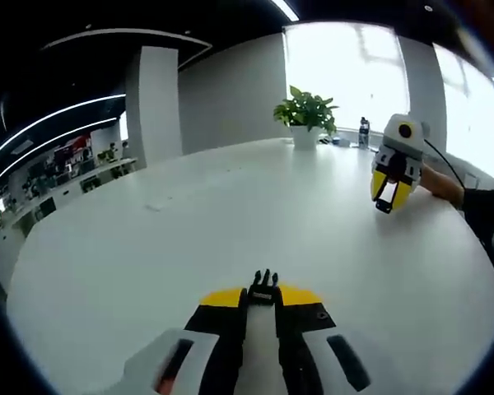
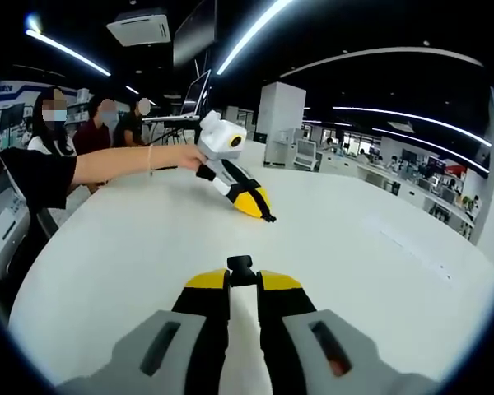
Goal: Snap the two parts of the plastic buckle together until the buckle closes and remains connected.
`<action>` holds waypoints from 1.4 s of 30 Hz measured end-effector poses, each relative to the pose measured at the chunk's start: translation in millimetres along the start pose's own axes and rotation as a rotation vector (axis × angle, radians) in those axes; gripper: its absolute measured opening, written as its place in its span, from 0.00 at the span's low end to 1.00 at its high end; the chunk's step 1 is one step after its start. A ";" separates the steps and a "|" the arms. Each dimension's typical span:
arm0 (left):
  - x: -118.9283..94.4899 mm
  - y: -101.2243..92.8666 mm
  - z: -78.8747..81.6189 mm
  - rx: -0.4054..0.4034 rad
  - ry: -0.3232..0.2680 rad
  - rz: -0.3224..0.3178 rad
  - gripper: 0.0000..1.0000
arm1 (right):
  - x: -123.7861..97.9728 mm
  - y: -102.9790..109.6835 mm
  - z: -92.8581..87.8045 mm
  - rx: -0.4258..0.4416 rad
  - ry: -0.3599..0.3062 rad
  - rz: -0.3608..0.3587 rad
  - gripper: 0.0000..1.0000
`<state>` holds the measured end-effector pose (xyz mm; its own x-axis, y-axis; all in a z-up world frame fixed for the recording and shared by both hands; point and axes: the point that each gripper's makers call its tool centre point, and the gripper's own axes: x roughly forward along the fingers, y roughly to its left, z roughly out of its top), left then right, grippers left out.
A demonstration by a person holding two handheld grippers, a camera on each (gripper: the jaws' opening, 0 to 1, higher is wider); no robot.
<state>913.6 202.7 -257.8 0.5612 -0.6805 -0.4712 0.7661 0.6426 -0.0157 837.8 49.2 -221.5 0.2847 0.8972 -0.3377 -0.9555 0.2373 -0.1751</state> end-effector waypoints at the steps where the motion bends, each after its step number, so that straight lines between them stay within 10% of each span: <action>1: 0.2 -0.4 -0.3 0.000 -0.001 0.001 0.13 | -0.1 -0.1 0.1 0.000 -0.001 0.000 0.12; 11: -1.5 -11.9 -1.2 0.043 -0.007 0.001 0.13 | -1.8 0.2 -0.6 0.000 0.000 0.008 0.12; 42: -23.1 -159.2 -4.3 0.164 -0.074 -0.281 0.13 | 13.4 58.7 -11.3 -0.058 0.053 0.248 0.12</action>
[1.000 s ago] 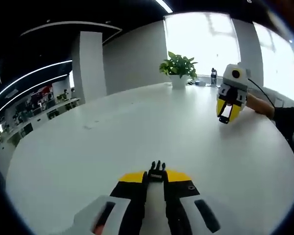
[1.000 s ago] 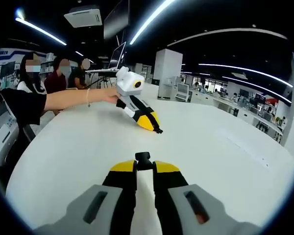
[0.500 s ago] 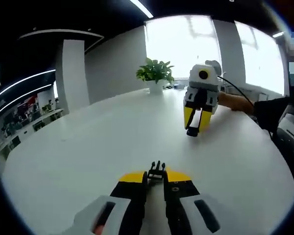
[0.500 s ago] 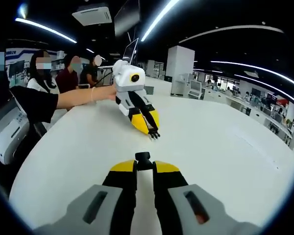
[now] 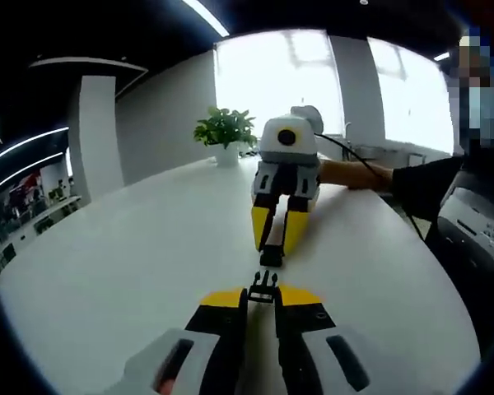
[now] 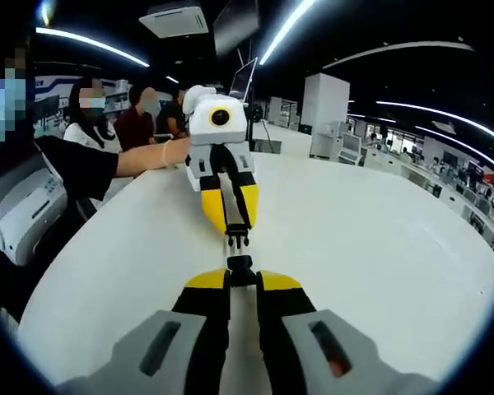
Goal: Snap the two parts of the plastic buckle together until the buckle closes and remains connected.
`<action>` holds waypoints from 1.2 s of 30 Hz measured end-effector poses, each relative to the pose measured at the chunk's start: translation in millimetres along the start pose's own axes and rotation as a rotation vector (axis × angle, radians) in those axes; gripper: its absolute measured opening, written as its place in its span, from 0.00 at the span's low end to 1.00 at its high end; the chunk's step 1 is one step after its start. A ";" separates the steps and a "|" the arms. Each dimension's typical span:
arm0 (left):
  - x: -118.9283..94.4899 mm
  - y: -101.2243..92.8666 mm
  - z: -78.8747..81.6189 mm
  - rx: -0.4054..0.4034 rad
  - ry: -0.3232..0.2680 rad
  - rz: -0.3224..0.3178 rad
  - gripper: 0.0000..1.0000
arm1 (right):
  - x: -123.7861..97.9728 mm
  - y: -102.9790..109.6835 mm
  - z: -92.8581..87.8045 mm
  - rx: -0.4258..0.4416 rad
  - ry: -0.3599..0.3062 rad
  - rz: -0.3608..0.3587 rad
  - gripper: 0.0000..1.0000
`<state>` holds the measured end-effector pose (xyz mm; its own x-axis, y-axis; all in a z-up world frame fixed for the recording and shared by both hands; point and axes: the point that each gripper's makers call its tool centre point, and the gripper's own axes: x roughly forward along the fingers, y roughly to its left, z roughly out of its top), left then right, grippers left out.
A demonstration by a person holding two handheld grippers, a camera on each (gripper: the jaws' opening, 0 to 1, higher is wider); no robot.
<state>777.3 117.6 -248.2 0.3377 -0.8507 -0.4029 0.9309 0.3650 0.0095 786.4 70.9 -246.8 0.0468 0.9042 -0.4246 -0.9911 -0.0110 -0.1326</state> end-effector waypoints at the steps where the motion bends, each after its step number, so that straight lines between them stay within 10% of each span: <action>1: 0.5 -0.8 -0.6 -0.013 0.002 -0.002 0.13 | 1.3 0.8 -0.6 -0.001 0.003 0.003 0.12; 36: 11.6 -23.2 -0.7 0.162 0.036 -0.008 0.09 | 8.4 18.2 0.5 -0.002 -0.022 0.090 0.11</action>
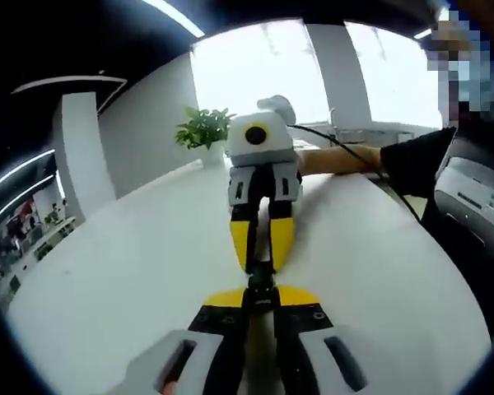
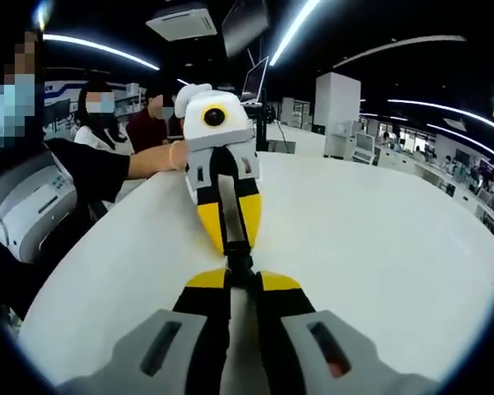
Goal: Snap the two parts of the plastic buckle together until the buckle closes and remains connected.
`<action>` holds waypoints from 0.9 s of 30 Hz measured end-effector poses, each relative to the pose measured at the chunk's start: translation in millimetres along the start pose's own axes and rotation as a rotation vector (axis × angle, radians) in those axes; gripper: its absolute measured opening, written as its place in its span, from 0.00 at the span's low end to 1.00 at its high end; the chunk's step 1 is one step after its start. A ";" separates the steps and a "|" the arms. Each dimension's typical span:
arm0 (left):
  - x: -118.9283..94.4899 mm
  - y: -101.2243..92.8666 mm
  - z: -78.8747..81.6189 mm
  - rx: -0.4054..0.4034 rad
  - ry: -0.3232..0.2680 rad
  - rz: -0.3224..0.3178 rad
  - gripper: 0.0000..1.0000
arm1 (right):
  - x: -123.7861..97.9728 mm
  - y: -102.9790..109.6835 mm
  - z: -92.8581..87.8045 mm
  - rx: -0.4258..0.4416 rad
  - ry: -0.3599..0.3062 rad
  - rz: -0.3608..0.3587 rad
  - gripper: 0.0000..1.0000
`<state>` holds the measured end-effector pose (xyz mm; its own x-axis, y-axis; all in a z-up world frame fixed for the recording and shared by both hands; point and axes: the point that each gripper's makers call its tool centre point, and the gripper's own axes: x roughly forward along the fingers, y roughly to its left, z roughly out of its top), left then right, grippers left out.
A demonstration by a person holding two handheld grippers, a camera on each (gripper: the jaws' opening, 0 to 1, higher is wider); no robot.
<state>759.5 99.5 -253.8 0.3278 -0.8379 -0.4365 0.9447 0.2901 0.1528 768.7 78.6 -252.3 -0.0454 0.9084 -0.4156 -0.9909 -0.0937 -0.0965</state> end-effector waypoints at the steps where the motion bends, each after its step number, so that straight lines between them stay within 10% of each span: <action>1: 0.1 -0.1 -0.2 0.009 0.001 0.001 0.09 | -0.4 0.8 -0.2 -0.010 -0.005 0.005 0.11; 17: 4.2 -9.5 1.2 0.041 -0.008 -0.037 0.08 | 12.6 0.7 1.4 -0.047 -0.011 0.032 0.12; 27: -88.2 72.1 48.6 -0.026 -0.249 0.324 0.18 | 7.6 -3.7 2.0 -0.039 -0.028 0.012 0.12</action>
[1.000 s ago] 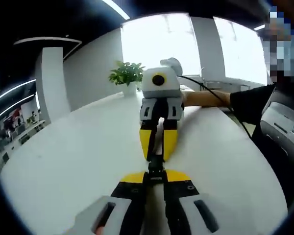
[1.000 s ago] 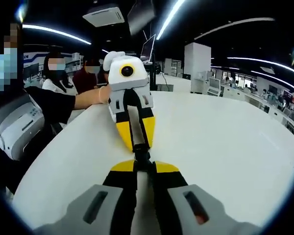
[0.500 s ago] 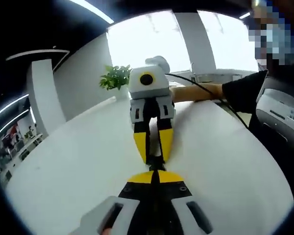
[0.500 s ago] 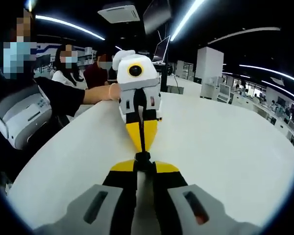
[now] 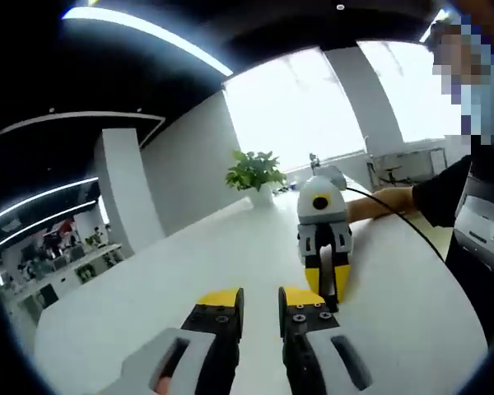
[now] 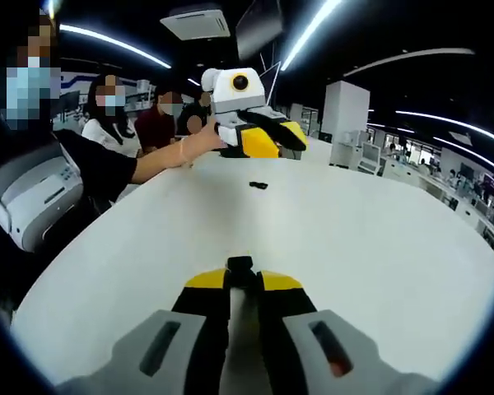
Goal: Snap the two parts of the plastic buckle together until the buckle closes and remains connected.
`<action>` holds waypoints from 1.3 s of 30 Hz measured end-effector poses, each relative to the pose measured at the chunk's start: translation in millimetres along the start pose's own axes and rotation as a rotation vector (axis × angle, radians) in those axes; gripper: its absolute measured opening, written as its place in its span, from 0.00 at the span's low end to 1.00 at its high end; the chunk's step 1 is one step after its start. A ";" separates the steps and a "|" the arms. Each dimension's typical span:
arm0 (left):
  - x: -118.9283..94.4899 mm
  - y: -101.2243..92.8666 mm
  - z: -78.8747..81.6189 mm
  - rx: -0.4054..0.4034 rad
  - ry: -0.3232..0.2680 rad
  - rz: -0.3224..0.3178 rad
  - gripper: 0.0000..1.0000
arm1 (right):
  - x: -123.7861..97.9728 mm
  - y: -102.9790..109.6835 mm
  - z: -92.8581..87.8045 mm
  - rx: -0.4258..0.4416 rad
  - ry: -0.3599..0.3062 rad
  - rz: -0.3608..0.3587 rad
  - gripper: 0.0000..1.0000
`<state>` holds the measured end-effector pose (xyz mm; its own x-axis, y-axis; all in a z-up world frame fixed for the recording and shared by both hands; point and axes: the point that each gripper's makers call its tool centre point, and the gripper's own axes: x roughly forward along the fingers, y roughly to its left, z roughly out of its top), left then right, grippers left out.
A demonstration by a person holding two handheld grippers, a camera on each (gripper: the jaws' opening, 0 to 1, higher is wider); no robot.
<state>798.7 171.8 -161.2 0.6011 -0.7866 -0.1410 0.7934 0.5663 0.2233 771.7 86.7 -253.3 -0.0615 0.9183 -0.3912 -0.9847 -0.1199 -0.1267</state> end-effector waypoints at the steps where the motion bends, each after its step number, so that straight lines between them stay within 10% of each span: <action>1: -3.8 6.6 -3.0 -0.026 0.008 0.007 0.18 | -0.2 -1.3 -0.3 0.010 -0.004 -0.002 0.12; 8: -31.9 35.1 -36.4 -0.081 0.130 0.109 0.18 | -5.7 -10.5 -1.5 0.030 -0.001 -0.048 0.15; 17: -125.9 61.4 -83.5 0.020 0.361 0.378 0.22 | -22.5 -25.8 25.0 0.036 -0.092 -0.159 0.16; 28: -115.4 58.8 -114.4 0.079 0.492 0.328 0.24 | -45.6 -46.9 40.9 0.072 -0.181 -0.252 0.15; 39: -90.5 16.2 -109.1 -0.002 0.391 0.196 0.23 | -59.0 -67.8 32.8 0.179 -0.245 -0.330 0.14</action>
<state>767.6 279.0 -250.0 0.7312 -0.5121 -0.4507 0.6606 0.6964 0.2805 836.7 53.0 -191.8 0.2448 0.9613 -0.1265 -0.9695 0.2415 -0.0407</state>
